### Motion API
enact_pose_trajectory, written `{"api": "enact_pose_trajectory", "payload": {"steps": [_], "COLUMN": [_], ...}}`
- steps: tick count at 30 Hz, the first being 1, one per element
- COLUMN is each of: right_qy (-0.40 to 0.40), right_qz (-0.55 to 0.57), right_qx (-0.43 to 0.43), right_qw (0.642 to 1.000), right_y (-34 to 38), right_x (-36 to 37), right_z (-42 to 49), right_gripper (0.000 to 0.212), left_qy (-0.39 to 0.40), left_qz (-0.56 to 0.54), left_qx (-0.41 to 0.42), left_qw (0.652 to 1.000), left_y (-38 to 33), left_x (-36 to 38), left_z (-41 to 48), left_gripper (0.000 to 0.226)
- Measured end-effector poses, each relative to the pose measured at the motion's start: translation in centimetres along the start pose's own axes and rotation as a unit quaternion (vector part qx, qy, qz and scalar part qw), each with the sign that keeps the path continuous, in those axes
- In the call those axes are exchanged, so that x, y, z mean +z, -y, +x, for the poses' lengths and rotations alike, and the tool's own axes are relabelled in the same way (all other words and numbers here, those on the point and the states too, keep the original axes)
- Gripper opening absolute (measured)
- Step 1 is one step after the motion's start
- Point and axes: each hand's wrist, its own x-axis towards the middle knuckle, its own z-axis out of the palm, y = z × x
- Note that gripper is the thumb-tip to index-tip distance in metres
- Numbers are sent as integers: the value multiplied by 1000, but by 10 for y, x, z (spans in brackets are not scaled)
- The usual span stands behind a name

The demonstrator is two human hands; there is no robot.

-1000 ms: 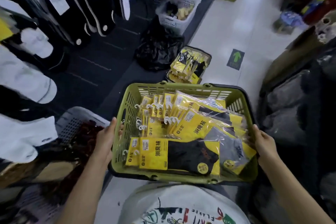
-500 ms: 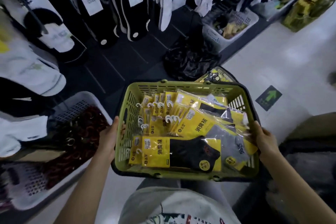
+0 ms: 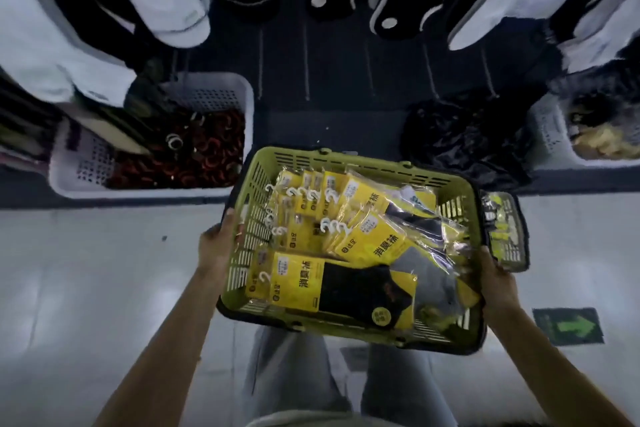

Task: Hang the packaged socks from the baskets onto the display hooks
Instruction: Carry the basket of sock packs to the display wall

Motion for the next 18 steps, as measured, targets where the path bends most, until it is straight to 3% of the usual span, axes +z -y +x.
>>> {"api": "enact_pose_trajectory", "payload": {"steps": [5,13,18], "right_qy": [2,15,35], "right_qz": [-98,-153,-170], "right_qx": [-20,-7,-28], "right_qw": [995,988,984], "right_y": [-14,-94,-166], "right_x": [12,44,82], "right_z": [60,123,189], "right_gripper": [36,47,35], "left_qy": [-54,-55,-68], "left_qz": [-73,-121,-140], "left_qx": [-47,-72,-68], "left_qw": [995,988,985], "left_y": [58,160,242], "left_x": [24,48,78], "left_z": [-12,22,67], "left_gripper": [41,37,36]}}
